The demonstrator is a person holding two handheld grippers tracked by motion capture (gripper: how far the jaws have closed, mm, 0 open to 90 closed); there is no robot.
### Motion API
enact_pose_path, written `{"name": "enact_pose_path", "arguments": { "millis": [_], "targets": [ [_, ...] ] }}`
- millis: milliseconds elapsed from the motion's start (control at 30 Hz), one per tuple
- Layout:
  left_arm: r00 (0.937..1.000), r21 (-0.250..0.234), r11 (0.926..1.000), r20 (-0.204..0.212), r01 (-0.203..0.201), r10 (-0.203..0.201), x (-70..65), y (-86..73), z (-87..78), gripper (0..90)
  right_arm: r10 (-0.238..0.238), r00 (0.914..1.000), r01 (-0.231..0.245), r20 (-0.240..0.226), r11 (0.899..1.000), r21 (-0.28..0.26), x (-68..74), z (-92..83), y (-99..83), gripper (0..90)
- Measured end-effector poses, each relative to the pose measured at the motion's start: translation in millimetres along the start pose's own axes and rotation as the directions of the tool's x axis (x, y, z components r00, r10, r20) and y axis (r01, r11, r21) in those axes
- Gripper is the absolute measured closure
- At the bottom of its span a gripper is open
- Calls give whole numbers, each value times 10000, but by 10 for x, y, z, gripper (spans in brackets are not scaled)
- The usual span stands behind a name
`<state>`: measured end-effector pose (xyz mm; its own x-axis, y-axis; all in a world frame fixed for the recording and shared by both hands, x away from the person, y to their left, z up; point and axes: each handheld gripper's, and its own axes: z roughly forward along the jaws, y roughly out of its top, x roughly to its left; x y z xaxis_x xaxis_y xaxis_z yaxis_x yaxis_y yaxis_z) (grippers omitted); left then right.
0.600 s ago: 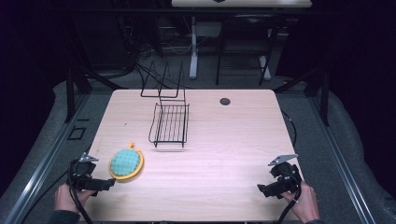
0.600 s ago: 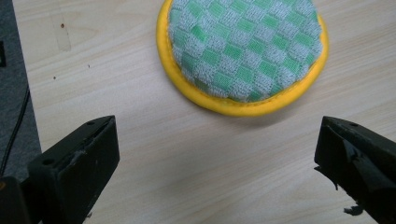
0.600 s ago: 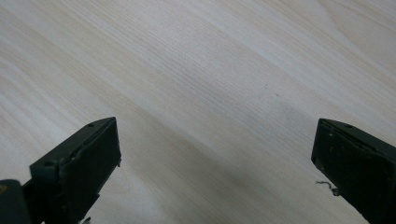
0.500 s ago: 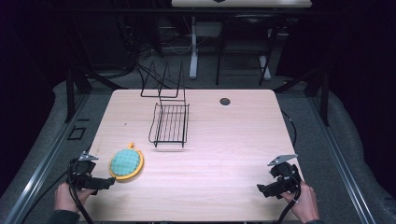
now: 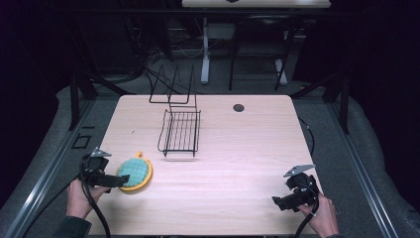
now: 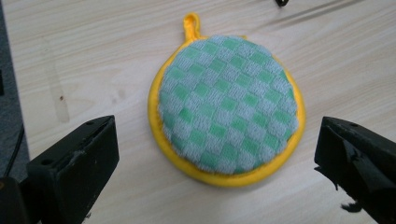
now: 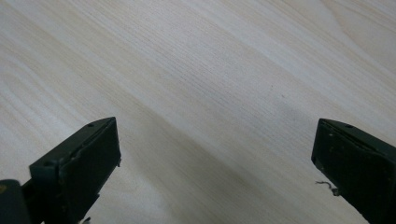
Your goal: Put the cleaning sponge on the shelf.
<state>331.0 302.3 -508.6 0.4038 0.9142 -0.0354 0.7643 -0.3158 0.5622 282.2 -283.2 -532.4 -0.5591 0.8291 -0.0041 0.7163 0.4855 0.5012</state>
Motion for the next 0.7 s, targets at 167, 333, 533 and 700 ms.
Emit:
{"name": "enact_pose_path", "arguments": {
  "millis": [167, 333, 533, 700],
  "targets": [
    [10000, 174, 9998, -30, 43, -42, 15, 137, 136, 0, 86, 10000, -86, -28, 10000, 16, -8, 8, -8, 6],
    [9999, 504, 9987, -107, 93, -88, 39, 199, 283, 2, 57, 10000, -56, -82, 9999, 102, -2, 10, -22, 6],
    [9996, 639, 9976, 43, 284, -288, 97, 206, 394, 86, 27, 9999, -26, -127, 10000, 73, 12, 21, -18, 6],
    [9989, 776, 9959, 17, 469, -471, 139, 180, 454, 193, -3, 9998, 6, -183, 9999, 129, 9, 27, -20, 7]
  ]
}}
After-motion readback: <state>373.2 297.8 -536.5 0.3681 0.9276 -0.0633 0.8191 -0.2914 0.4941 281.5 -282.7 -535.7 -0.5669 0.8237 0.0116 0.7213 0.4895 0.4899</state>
